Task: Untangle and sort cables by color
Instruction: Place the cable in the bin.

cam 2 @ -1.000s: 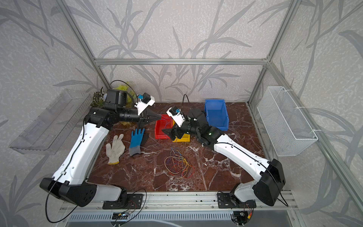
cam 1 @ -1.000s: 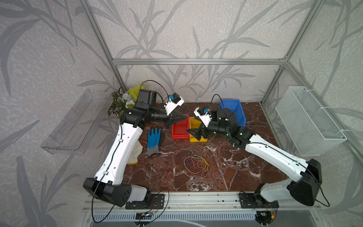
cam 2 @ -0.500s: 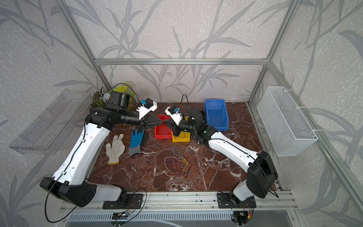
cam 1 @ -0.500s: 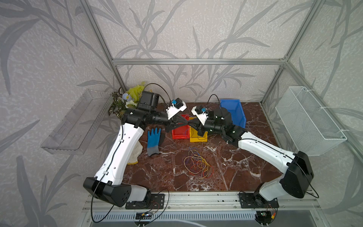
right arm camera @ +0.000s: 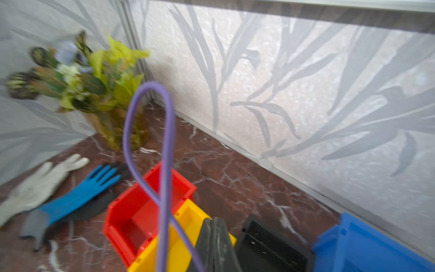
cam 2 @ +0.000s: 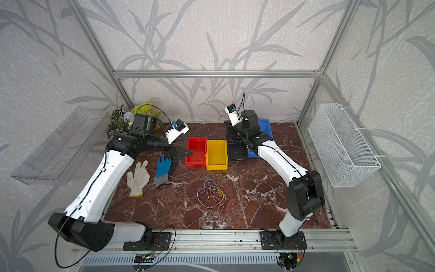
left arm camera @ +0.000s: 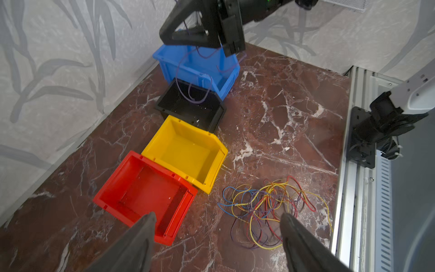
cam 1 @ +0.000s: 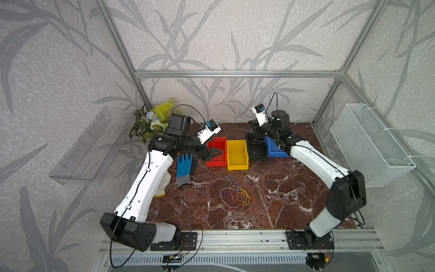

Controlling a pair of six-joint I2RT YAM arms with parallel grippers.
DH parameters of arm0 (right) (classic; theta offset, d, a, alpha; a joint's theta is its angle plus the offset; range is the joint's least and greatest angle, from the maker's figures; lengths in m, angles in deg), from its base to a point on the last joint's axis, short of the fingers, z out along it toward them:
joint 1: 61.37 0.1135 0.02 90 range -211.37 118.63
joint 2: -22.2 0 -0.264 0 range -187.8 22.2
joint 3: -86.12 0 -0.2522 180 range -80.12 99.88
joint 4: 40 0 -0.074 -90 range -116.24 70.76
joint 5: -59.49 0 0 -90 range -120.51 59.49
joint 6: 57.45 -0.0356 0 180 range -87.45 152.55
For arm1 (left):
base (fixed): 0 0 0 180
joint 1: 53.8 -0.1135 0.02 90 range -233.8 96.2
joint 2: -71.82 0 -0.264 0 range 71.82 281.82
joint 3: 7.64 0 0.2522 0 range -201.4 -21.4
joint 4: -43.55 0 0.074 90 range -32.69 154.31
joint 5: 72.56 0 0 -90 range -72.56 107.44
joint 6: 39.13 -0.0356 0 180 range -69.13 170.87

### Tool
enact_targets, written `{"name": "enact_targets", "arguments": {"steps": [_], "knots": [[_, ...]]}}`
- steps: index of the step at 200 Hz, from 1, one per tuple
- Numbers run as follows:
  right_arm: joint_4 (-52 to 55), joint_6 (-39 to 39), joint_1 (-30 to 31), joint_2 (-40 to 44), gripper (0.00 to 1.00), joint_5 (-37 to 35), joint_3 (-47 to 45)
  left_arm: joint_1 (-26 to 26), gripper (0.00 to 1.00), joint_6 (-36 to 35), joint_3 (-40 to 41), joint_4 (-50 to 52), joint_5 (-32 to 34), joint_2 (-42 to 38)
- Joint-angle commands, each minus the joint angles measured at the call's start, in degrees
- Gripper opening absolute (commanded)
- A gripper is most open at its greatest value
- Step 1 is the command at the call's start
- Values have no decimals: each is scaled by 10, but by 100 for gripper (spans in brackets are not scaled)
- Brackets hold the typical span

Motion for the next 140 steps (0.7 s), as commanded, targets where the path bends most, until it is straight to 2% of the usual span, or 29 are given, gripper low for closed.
{"name": "enact_targets", "arguments": {"steps": [1,66,114,140], "knots": [[79,58,1,-55,0,-81,35,-10,85,13,29,-15,44,-25],[89,-6,-8,-191,0,-173,81,-17,85,13,102,-32,52,-39],[103,-59,-21,-220,0,-206,84,-17,85,9,125,-37,54,-42],[102,-71,-23,-224,5,-228,81,-17,85,9,128,-39,54,-42]]}}
